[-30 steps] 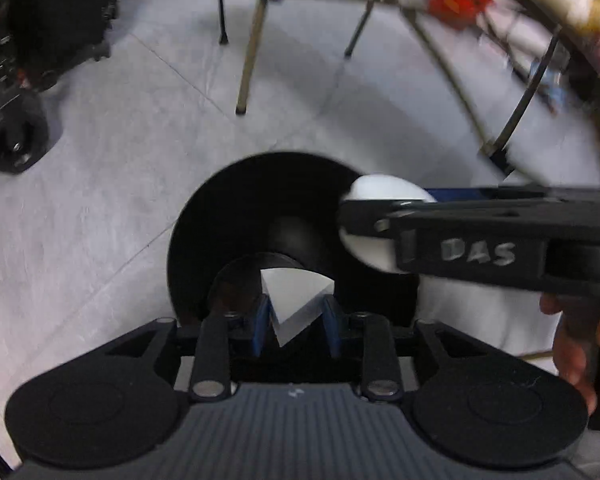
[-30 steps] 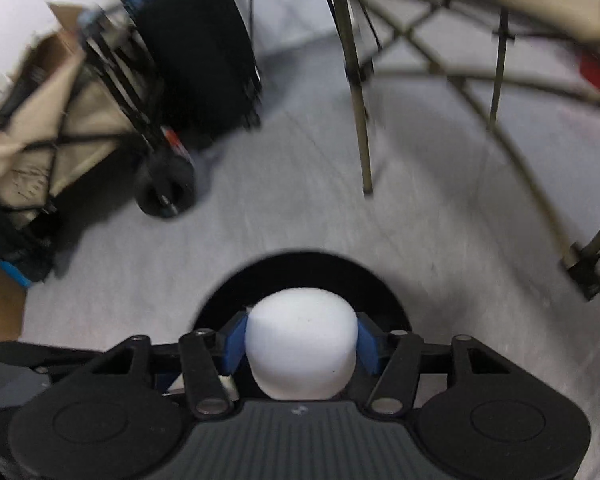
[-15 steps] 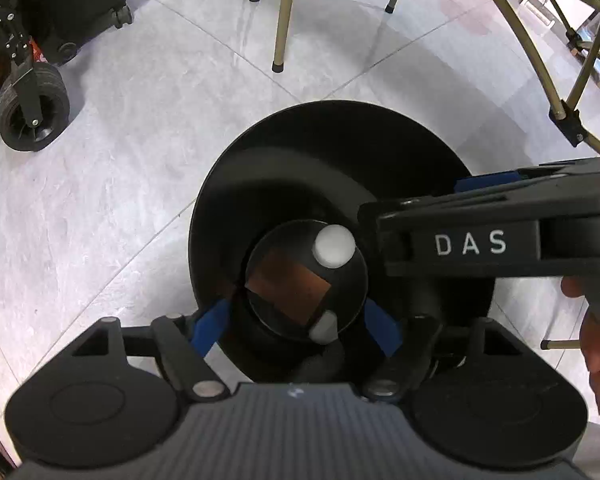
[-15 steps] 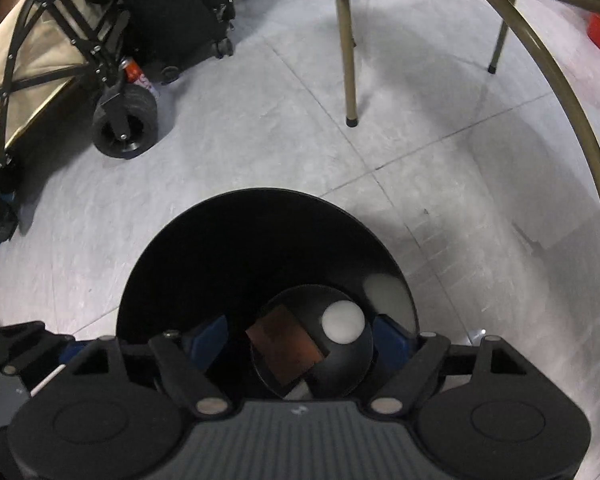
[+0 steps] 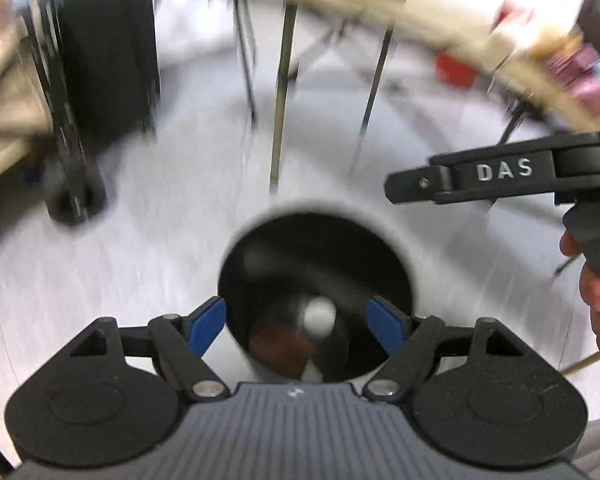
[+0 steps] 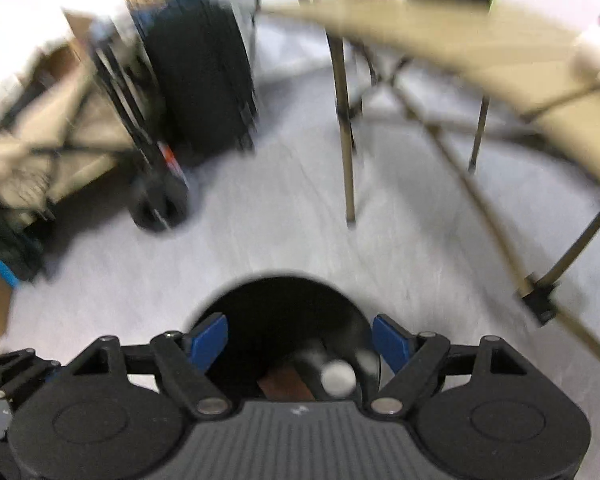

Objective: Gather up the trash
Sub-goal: 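Move both grippers back toward the table, then grasp the clear plastic bag with the left gripper while the right grasps white tissue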

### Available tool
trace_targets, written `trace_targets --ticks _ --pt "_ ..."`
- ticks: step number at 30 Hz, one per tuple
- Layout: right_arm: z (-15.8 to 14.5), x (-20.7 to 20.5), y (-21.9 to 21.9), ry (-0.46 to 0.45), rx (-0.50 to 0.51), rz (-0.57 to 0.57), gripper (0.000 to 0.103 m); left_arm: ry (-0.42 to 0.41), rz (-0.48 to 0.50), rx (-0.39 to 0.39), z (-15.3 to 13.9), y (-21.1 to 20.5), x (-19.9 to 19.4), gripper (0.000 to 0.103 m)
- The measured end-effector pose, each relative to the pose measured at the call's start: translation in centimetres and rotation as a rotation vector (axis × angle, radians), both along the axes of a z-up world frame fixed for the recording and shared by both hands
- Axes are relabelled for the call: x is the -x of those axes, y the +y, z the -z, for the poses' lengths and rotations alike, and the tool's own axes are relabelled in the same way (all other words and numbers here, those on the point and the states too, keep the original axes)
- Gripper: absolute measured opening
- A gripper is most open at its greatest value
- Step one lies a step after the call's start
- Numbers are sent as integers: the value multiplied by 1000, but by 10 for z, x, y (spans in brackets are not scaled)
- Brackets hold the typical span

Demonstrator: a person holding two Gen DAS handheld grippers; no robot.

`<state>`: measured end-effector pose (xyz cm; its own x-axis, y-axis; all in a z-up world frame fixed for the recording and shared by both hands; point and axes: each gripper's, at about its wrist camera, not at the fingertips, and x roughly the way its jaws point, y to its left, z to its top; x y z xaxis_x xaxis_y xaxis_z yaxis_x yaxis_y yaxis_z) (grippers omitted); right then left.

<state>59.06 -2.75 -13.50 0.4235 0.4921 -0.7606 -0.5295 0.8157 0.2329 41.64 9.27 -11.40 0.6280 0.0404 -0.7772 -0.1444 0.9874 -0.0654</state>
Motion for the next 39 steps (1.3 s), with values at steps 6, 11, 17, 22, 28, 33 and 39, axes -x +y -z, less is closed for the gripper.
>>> trace_targets --ticks 6,11,17,22,28,33,39 --pt "-109 101 -109 -290 -181 160 80 -372 90 -15 -89 -54 72 88" --pt "-157 186 -231 -485 -275 395 86 -481 256 56 -123 -122 77 90" --pt "-159 186 -327 -509 -202 592 86 -479 422 112 -132 -201 18 89" --pt "-156 124 -371 -481 -139 606 83 -457 589 98 -133 -278 -60 71" --pt "-132 3 -406 -368 -77 617 72 -269 520 131 -81 -343 -153 69" --pt "-83 -102 -421 -219 -74 642 60 -273 318 87 -51 -369 -203 80" --pt "-49 -150 -427 -148 -107 697 28 -274 143 123 -46 -374 -232 55"
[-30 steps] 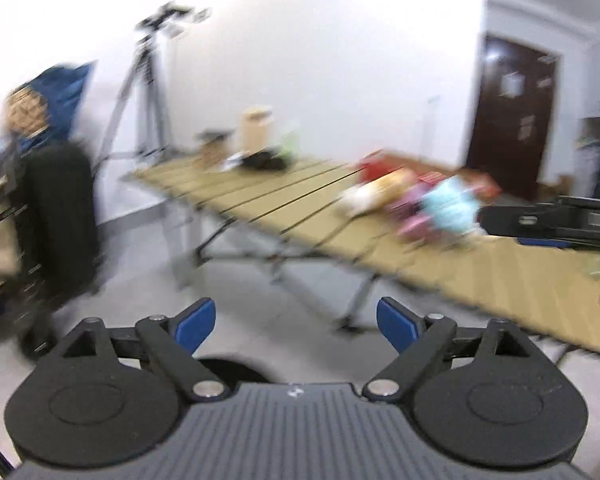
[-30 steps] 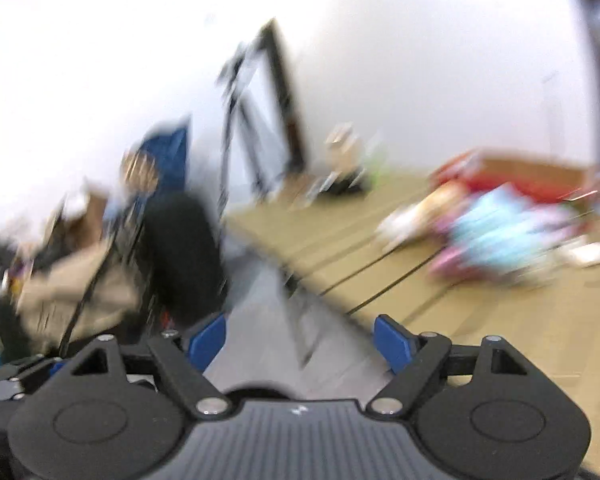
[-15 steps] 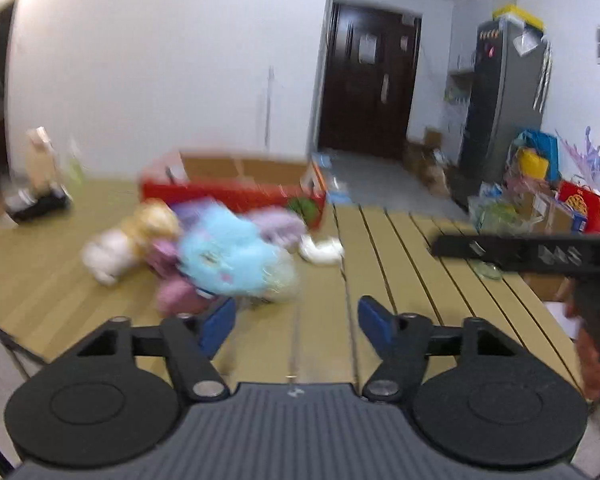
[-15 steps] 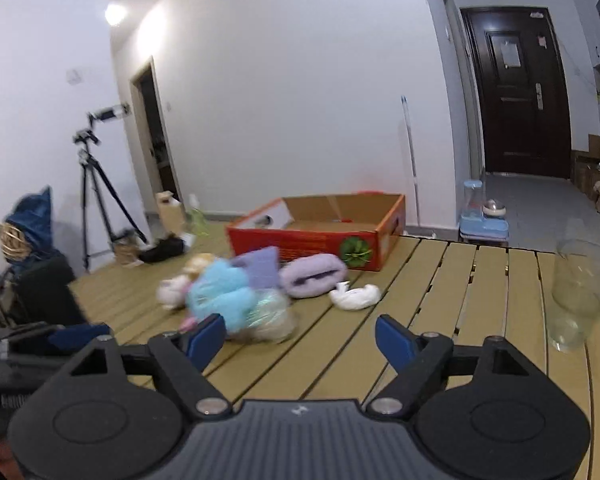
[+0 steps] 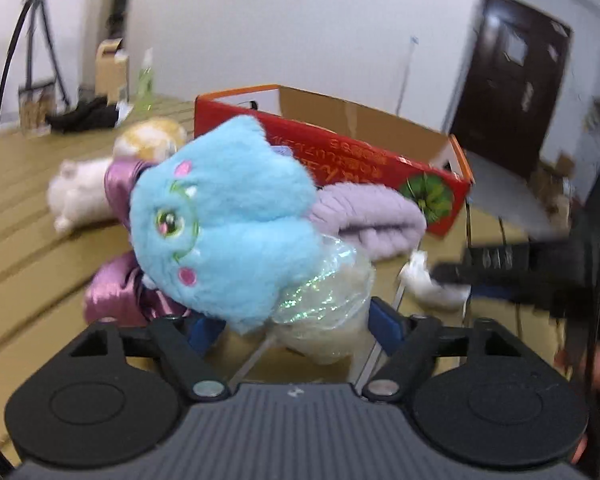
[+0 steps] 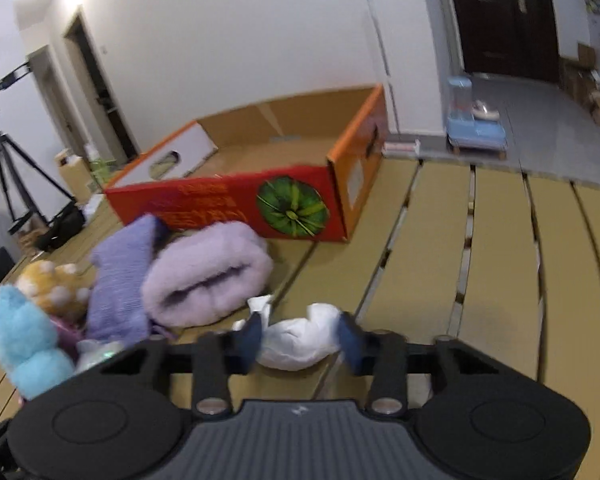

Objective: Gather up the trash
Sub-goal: 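Grasp the clear plastic bag with the left gripper while the right grasps white tissue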

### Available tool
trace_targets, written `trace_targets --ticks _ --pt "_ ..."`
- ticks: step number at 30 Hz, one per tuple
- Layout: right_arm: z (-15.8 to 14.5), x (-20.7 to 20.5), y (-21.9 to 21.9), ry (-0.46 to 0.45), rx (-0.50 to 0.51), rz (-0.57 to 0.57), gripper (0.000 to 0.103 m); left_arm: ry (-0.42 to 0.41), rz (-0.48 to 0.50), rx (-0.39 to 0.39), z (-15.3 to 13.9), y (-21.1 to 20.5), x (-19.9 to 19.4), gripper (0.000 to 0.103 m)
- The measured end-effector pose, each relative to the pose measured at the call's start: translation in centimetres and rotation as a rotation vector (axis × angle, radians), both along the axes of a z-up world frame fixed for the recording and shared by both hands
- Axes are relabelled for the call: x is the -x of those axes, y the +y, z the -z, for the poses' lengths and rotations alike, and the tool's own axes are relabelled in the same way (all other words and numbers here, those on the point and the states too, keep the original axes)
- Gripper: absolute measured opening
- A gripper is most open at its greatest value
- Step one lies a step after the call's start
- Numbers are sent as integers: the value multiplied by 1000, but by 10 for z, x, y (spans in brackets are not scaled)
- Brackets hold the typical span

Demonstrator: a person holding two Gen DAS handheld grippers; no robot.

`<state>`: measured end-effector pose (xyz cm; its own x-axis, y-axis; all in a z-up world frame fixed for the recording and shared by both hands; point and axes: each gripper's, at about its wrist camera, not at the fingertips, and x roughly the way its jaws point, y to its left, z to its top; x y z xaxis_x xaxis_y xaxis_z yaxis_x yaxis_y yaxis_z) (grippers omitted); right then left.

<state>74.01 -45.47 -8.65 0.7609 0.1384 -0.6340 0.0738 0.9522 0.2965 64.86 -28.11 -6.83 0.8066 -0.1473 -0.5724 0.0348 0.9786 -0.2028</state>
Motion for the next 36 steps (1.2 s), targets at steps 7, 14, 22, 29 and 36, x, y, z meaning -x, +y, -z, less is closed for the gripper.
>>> trace_targets --ticks 7,14,22,29,36 --pt "-6 33 -5 -34 40 36 10 51 62 157 -8 1 17 33" --pt "-43 111 -17 -68 65 87 10 13 277 196 -48 0 68 33" --pt "-93 206 50 -174 46 -122 11 -139 275 67 -91 152 174 34" --pt "-91 216 212 -183 -40 -470 11 -13 -90 -75 -73 330 224 35" --pt "-28 202 368 2 -10 -703 11 192 -218 -19 -16 419 231 36"
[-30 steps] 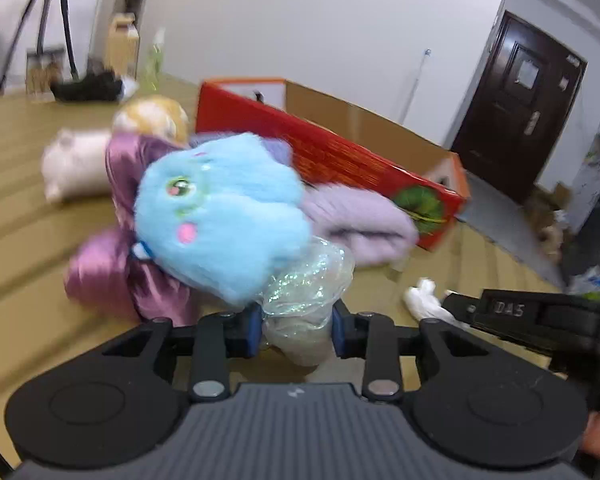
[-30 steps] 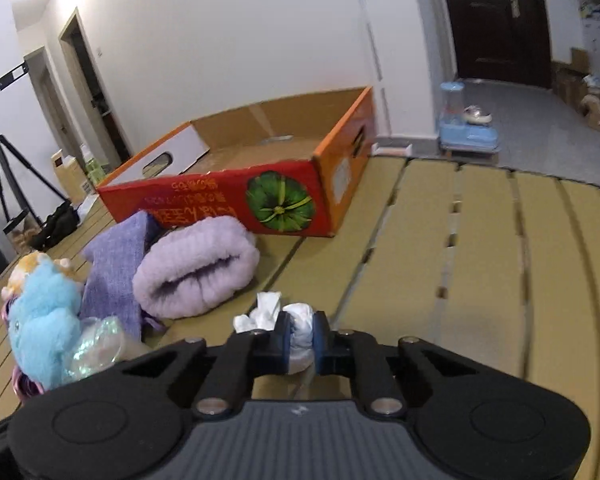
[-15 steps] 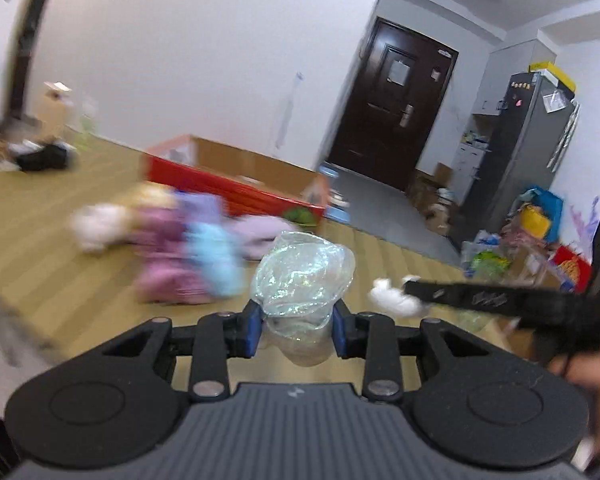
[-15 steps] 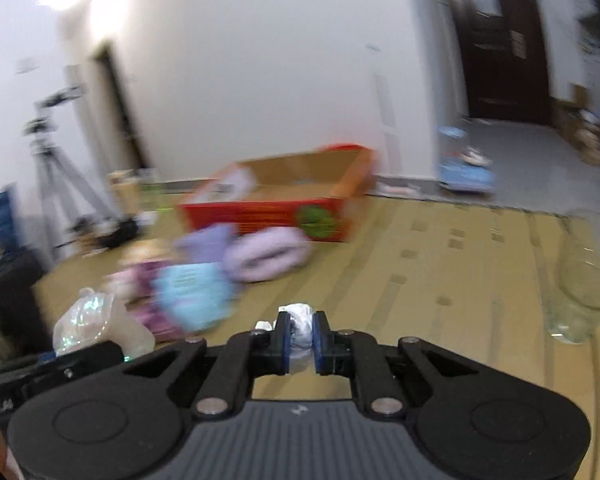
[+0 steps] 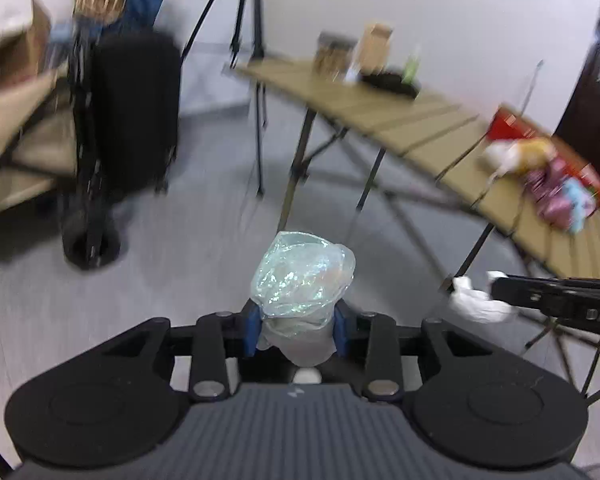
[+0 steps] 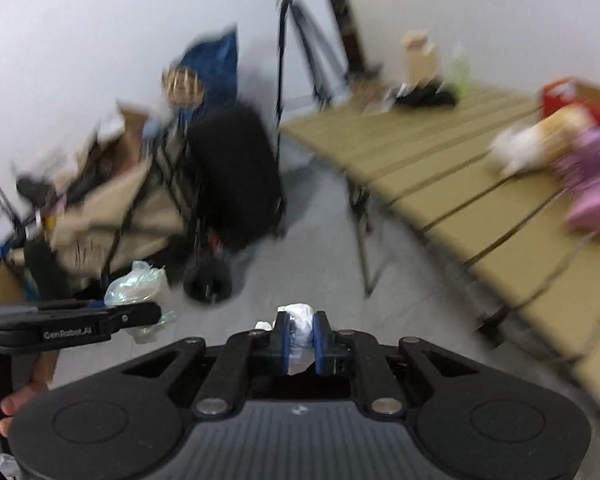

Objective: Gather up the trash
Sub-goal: 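Lower the bag and tissue over the black bin and open both grippers, then move both grippers back toward the table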

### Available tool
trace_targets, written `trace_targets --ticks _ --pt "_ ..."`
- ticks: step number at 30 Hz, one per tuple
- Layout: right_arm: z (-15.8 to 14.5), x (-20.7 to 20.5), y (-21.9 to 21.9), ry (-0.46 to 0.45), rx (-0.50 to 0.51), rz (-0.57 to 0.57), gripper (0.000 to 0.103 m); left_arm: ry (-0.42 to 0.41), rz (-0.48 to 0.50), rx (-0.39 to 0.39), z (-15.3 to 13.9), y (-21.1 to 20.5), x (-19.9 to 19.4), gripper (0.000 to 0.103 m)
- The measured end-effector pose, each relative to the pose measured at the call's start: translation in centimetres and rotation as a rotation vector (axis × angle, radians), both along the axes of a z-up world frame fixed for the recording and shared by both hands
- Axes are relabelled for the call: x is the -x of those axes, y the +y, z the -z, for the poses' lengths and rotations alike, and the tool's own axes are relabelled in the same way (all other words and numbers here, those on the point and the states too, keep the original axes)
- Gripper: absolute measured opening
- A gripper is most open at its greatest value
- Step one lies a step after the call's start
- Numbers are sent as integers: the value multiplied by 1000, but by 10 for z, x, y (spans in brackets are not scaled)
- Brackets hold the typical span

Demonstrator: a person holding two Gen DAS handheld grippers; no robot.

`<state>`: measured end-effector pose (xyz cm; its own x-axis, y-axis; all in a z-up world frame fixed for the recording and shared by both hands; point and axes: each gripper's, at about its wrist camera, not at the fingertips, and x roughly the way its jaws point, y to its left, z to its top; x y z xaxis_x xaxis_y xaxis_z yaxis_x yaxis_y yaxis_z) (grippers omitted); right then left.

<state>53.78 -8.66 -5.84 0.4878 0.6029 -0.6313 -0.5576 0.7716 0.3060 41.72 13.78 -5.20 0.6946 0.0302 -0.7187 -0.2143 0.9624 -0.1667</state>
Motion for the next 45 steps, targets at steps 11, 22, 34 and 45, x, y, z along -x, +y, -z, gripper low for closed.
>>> trace_targets --ticks 11,22,34,45 --pt "143 -60 93 337 280 -70 19 446 8 163 156 18 -103 39" --pt "174 -76 92 358 359 -59 64 456 13 107 185 10 -135 75" --pt "173 -81 89 341 406 -95 71 418 27 15 177 -1 -135 78" --pt "67 -7 44 -18 238 51 71 -7 -36 -71 44 -18 -2 80"
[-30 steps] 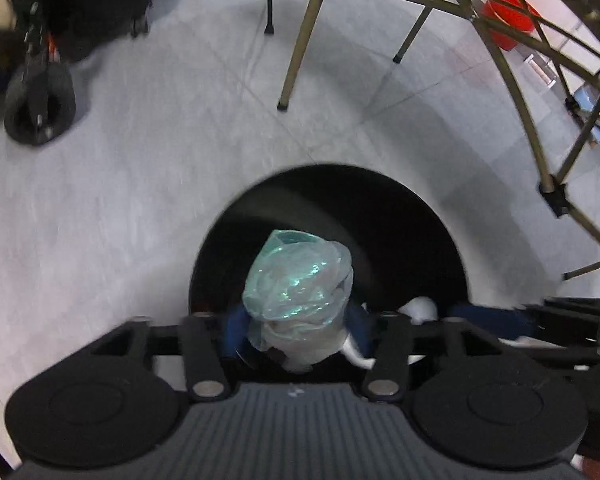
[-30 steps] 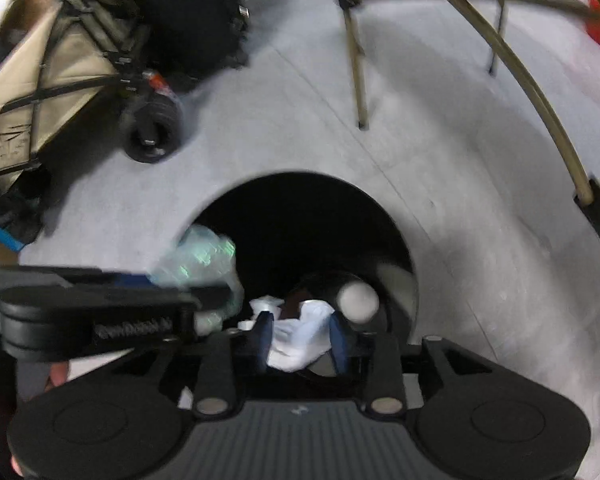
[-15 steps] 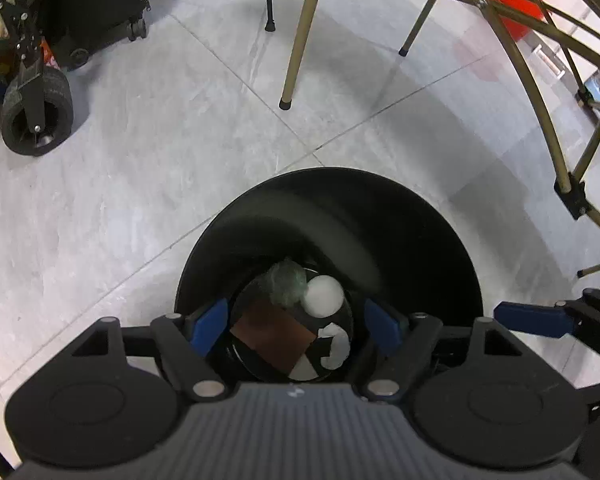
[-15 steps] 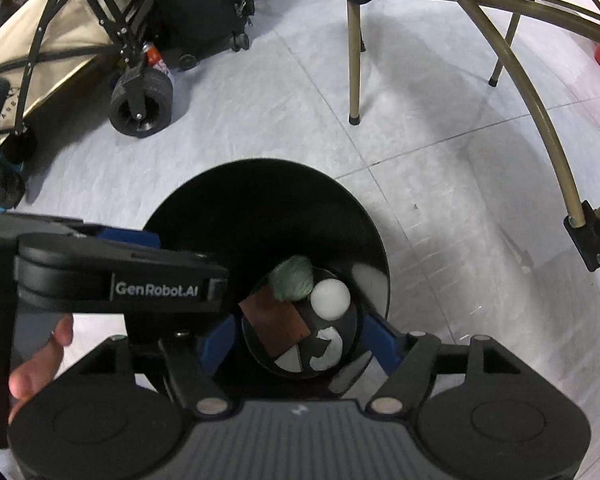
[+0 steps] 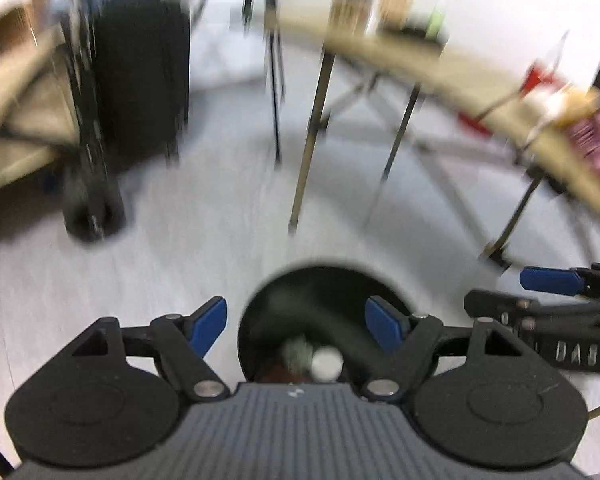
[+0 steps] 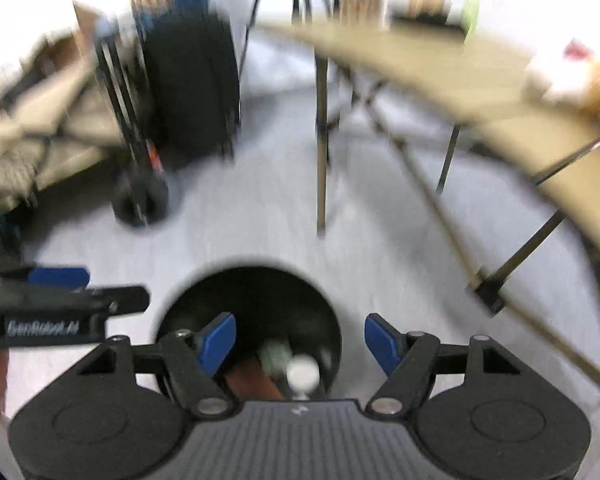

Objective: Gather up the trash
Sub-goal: 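Move both grippers back toward the table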

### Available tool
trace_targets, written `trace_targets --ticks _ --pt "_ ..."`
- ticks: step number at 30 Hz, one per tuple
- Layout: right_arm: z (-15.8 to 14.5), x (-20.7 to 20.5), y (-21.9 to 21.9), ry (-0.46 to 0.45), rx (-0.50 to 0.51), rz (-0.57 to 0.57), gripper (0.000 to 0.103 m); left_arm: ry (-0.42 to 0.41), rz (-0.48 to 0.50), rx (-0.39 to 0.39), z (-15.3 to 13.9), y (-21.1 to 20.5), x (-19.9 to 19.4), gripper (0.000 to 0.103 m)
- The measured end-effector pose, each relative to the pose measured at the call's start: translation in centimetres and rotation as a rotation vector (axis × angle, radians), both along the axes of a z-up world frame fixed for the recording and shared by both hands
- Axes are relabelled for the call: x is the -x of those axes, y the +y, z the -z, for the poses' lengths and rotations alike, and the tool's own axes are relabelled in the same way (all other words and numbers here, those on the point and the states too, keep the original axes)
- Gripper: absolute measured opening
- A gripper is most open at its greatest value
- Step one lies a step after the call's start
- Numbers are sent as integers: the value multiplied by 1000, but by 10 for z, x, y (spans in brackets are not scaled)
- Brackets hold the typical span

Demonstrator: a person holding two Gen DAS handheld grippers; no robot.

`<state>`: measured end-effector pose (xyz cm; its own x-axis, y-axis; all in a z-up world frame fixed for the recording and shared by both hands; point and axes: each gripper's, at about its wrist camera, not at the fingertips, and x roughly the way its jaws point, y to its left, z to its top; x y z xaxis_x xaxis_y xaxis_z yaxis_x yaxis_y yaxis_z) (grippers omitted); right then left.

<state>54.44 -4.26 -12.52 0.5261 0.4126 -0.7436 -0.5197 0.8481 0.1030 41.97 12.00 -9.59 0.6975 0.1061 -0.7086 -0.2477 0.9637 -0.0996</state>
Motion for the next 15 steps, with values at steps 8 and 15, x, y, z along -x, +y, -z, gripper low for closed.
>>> trace_targets --ticks 8,15 --pt "-106 128 -107 -315 -214 150 76 -367 145 -102 -88 -78 120 94" --pt "-134 175 -200 -427 -283 355 81 -425 287 -111 -100 -147 115 94"
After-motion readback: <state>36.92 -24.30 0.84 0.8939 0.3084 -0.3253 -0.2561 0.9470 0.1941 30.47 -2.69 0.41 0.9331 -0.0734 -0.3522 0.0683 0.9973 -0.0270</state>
